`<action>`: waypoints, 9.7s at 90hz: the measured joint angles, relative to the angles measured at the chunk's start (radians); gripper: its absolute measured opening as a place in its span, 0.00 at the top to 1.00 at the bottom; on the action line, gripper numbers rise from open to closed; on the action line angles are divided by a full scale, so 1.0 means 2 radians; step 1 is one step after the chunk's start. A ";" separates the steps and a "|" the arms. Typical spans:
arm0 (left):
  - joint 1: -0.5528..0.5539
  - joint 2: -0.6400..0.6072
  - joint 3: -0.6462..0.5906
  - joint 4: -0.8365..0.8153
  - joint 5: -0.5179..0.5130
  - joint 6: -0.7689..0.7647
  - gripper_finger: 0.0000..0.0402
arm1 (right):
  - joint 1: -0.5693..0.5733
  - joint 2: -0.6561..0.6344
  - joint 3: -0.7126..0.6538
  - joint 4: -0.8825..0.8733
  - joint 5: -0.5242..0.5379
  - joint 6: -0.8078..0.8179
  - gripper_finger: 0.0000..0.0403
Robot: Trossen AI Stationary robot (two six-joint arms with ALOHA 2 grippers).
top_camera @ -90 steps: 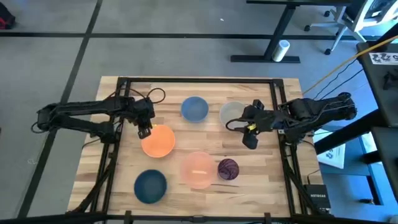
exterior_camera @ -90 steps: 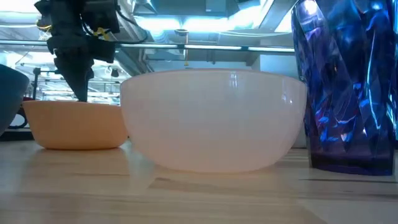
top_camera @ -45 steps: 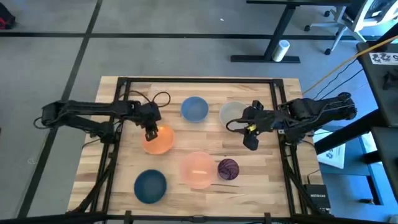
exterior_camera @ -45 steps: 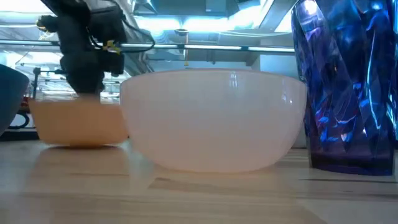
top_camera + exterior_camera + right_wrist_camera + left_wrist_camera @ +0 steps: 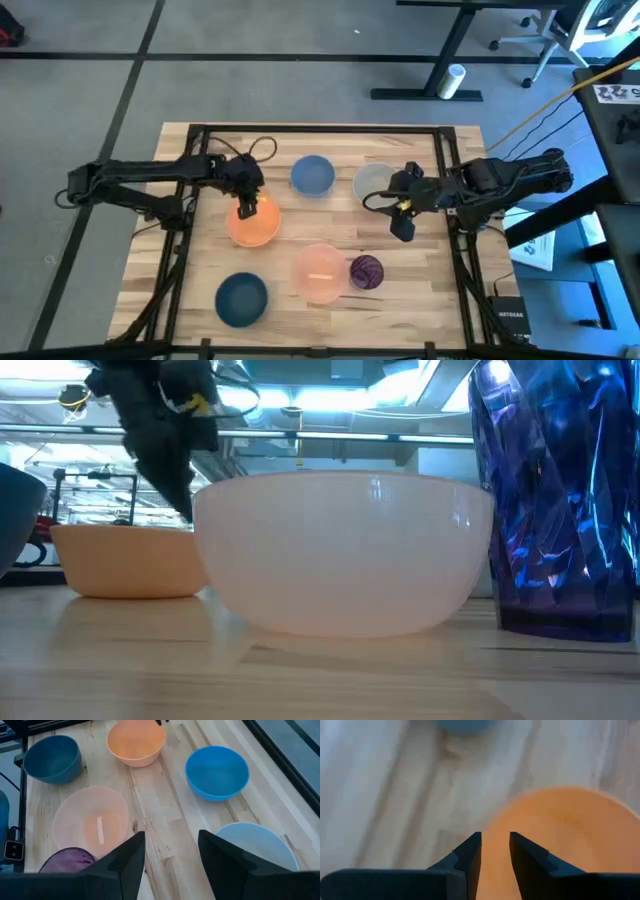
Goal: Nest bowls inside each other
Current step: Stack the orange bowl on top of the light orange bowl, then stack the gray bowl on top of the orange bowl
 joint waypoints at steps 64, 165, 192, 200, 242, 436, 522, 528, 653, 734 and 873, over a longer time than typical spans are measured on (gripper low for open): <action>0.034 0.095 0.003 0.002 0.038 0.117 0.79 | -0.004 0.000 0.000 -0.001 -0.011 -0.010 0.58; -0.017 0.135 0.249 -0.110 0.108 0.069 1.00 | -0.003 -0.075 -0.003 -0.122 0.084 0.043 0.58; -0.101 0.215 0.335 -0.100 0.145 0.018 1.00 | -0.003 -0.120 -0.033 -0.116 0.085 0.052 0.58; -0.121 0.250 0.366 -0.090 0.152 0.013 1.00 | -0.003 -0.130 -0.042 -0.116 0.084 0.052 0.58; -0.168 0.345 0.394 -0.039 0.192 0.001 1.00 | -0.003 -0.157 -0.054 -0.116 0.069 0.053 0.58; -0.095 0.412 0.357 -0.058 0.198 0.111 0.76 | -0.003 -0.157 -0.054 -0.116 0.043 0.065 0.58; -0.109 0.392 0.364 -0.102 0.176 0.113 0.71 | -0.003 -0.157 -0.054 -0.116 0.039 0.063 0.58; -0.109 0.392 0.364 -0.102 0.176 0.113 0.71 | -0.003 -0.157 -0.054 -0.116 0.039 0.063 0.58; -0.145 0.350 0.364 -0.134 0.084 0.117 0.71 | -0.003 -0.157 -0.054 -0.116 0.032 0.053 0.58; -0.058 0.067 0.170 -0.025 -0.006 0.028 0.71 | -0.044 -0.080 -0.053 0.000 0.060 0.000 0.58; -0.024 -0.087 0.088 0.013 -0.015 0.031 0.71 | -0.491 0.159 -0.180 0.010 -0.208 -0.213 0.58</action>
